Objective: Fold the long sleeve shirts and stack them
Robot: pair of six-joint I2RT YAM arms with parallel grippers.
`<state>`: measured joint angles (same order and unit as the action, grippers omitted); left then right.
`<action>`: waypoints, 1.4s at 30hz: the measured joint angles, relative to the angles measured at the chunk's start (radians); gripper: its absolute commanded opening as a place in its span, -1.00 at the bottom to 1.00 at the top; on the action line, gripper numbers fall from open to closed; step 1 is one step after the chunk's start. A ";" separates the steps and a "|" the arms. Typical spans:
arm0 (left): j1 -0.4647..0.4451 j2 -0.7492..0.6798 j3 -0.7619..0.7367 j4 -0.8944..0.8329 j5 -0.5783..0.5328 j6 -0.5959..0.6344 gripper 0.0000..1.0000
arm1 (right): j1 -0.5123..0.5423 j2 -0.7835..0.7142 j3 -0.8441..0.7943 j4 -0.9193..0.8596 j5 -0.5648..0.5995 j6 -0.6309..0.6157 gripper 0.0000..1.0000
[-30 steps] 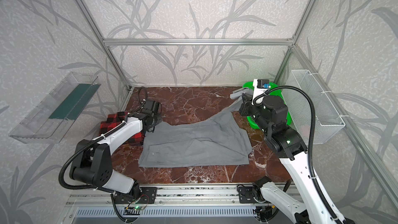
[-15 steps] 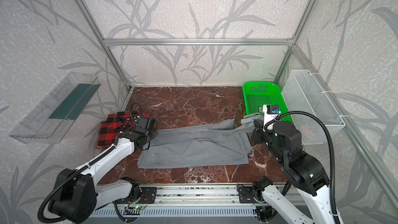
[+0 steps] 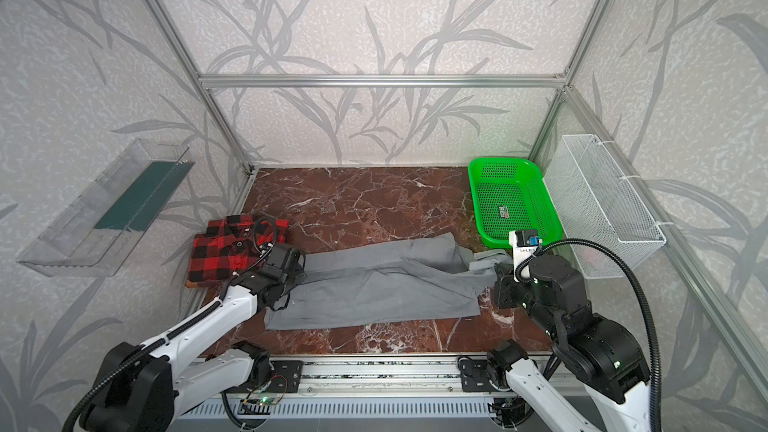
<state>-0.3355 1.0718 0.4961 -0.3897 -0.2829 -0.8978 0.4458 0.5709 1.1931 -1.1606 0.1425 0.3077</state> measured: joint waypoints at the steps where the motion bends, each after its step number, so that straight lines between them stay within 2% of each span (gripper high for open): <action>1: -0.003 -0.005 -0.008 0.001 0.001 -0.005 -1.00 | 0.000 -0.007 -0.009 -0.005 -0.010 0.006 -1.00; 7: -0.005 -0.019 -0.041 -0.002 0.005 -0.023 -1.00 | 0.000 -0.015 -0.082 -0.019 -0.050 0.038 -1.00; 9: -0.005 -0.029 -0.042 -0.004 0.005 -0.024 -0.83 | 0.000 -0.015 -0.094 -0.021 -0.055 0.041 -1.00; 11: -0.006 -0.044 -0.042 -0.008 0.004 -0.028 -0.50 | 0.000 -0.015 -0.097 -0.019 -0.060 0.042 -1.00; 14: -0.006 -0.072 -0.042 -0.029 0.004 -0.036 -0.18 | 0.000 -0.015 -0.111 -0.011 -0.073 0.044 -1.00; 20: -0.006 -0.164 -0.039 -0.087 -0.009 -0.041 -0.01 | 0.008 -0.003 -0.154 -0.001 -0.084 0.042 -1.00; 23: -0.006 -0.201 -0.022 -0.122 -0.024 -0.039 0.21 | 0.013 0.011 -0.134 0.008 -0.078 0.031 -1.00; 30: -0.006 -0.219 0.106 -0.193 -0.057 -0.015 0.52 | 0.032 0.067 -0.099 0.113 -0.110 -0.010 -1.00; 34: -0.002 -0.220 0.196 -0.242 -0.077 0.008 0.71 | 0.142 0.161 -0.082 0.225 -0.119 -0.028 -1.00; 39: 0.004 -0.264 0.270 -0.294 -0.118 0.055 0.78 | 0.370 0.336 -0.005 0.372 -0.056 -0.075 -1.00; 42: 0.005 -0.298 0.276 -0.293 -0.127 0.101 0.84 | 0.434 0.438 0.006 0.476 -0.055 -0.096 -1.00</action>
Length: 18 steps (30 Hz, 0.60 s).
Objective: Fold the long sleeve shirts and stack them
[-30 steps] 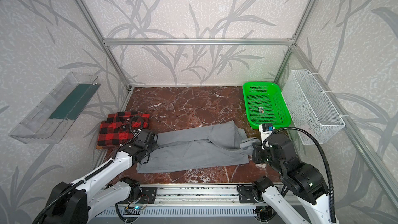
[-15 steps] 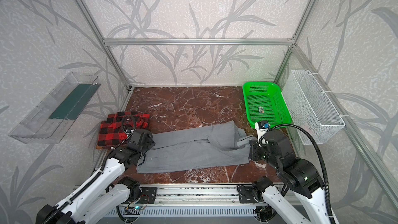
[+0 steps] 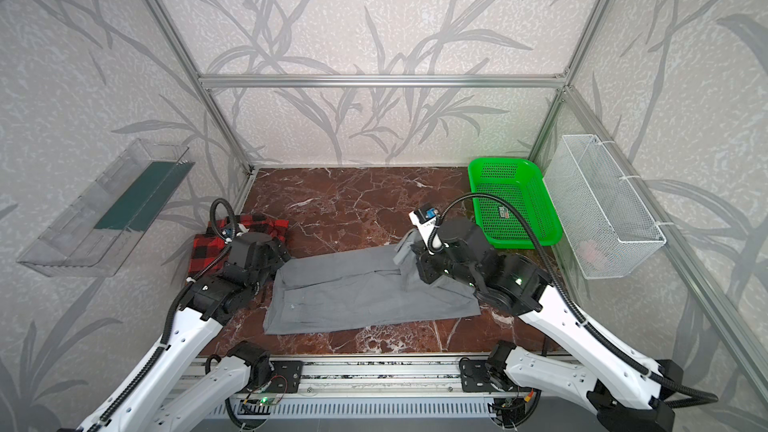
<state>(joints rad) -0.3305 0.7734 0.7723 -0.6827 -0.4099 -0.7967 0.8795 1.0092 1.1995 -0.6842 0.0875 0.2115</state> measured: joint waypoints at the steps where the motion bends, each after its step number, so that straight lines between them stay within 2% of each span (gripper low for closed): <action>1: 0.000 -0.006 -0.001 0.002 0.003 0.016 0.85 | 0.006 0.030 0.000 0.026 -0.002 -0.005 -1.00; 13: 0.000 -0.030 -0.024 0.065 0.132 0.183 0.91 | 0.011 0.299 0.008 0.325 -0.137 0.003 -1.00; 18: 0.000 -0.048 -0.019 0.061 0.141 0.243 0.95 | 0.013 0.381 0.016 0.415 -0.192 0.033 -1.00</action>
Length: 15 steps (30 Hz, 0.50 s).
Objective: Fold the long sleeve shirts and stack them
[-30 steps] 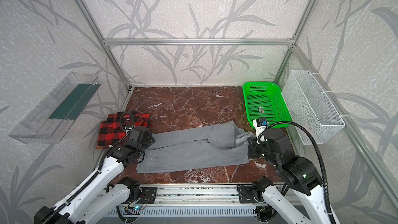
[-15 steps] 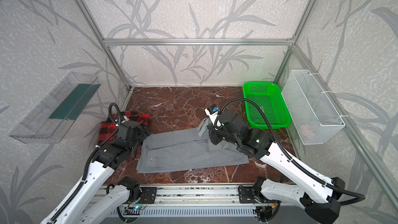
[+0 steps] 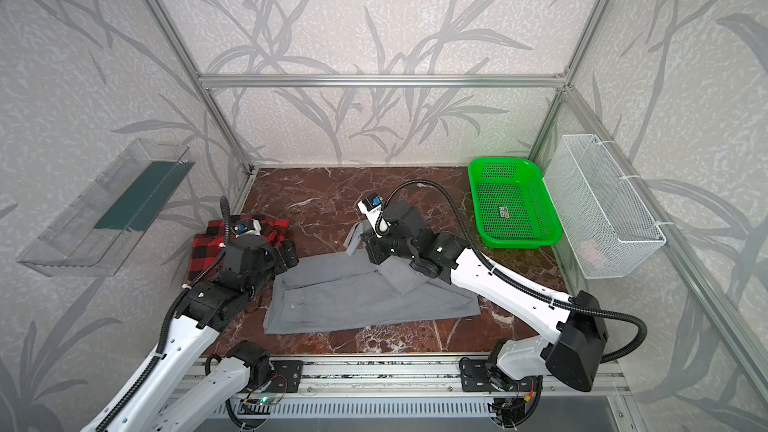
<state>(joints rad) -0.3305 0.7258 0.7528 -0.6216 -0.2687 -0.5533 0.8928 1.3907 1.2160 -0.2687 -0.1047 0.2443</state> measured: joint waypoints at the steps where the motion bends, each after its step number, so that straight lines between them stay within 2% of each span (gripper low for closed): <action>1: 0.000 -0.004 0.006 -0.005 -0.003 0.018 0.96 | 0.002 0.020 0.006 0.017 -0.011 0.007 -1.00; 7: 0.000 -0.015 0.074 -0.021 -0.041 0.117 0.99 | 0.030 0.126 0.033 0.090 -0.046 0.037 -1.00; 15: 0.000 -0.058 0.081 -0.028 -0.101 0.224 0.99 | 0.042 0.276 0.088 0.124 -0.089 0.051 -1.00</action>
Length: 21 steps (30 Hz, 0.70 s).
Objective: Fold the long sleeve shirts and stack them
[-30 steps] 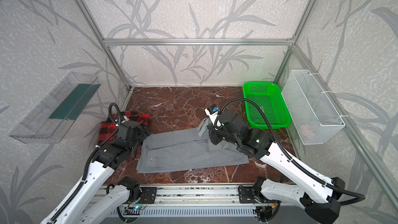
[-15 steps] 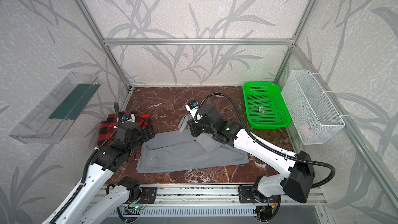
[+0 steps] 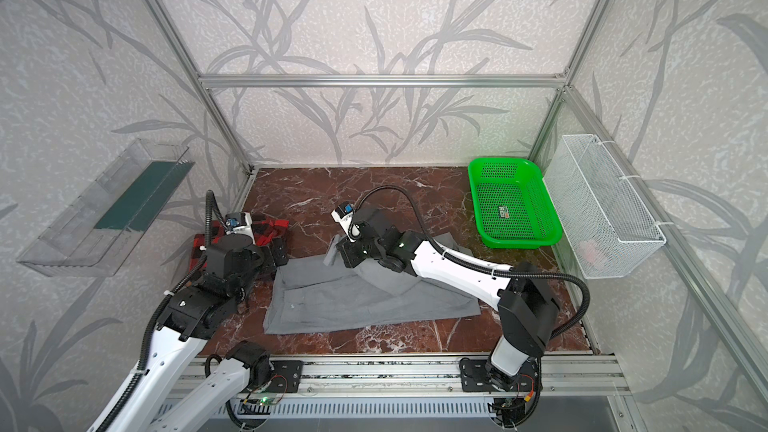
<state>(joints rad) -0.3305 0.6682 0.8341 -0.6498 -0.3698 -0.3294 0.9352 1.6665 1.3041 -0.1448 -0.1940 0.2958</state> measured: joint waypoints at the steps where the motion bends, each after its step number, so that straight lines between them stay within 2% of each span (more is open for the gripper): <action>1: 0.000 -0.008 0.000 0.000 -0.008 0.013 0.99 | 0.000 0.023 0.018 0.000 -0.008 0.000 -1.00; 9: 0.000 -0.057 -0.013 0.005 -0.077 0.072 0.99 | 0.031 0.154 0.148 -0.002 -0.043 -0.009 -1.00; 21: 0.000 -0.092 -0.063 0.008 -0.105 0.087 0.99 | 0.062 0.282 0.164 -0.004 -0.051 -0.008 -1.00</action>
<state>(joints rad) -0.3305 0.5766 0.7712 -0.6422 -0.4744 -0.2428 0.9970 1.9488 1.4685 -0.1486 -0.2447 0.2882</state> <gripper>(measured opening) 0.994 0.047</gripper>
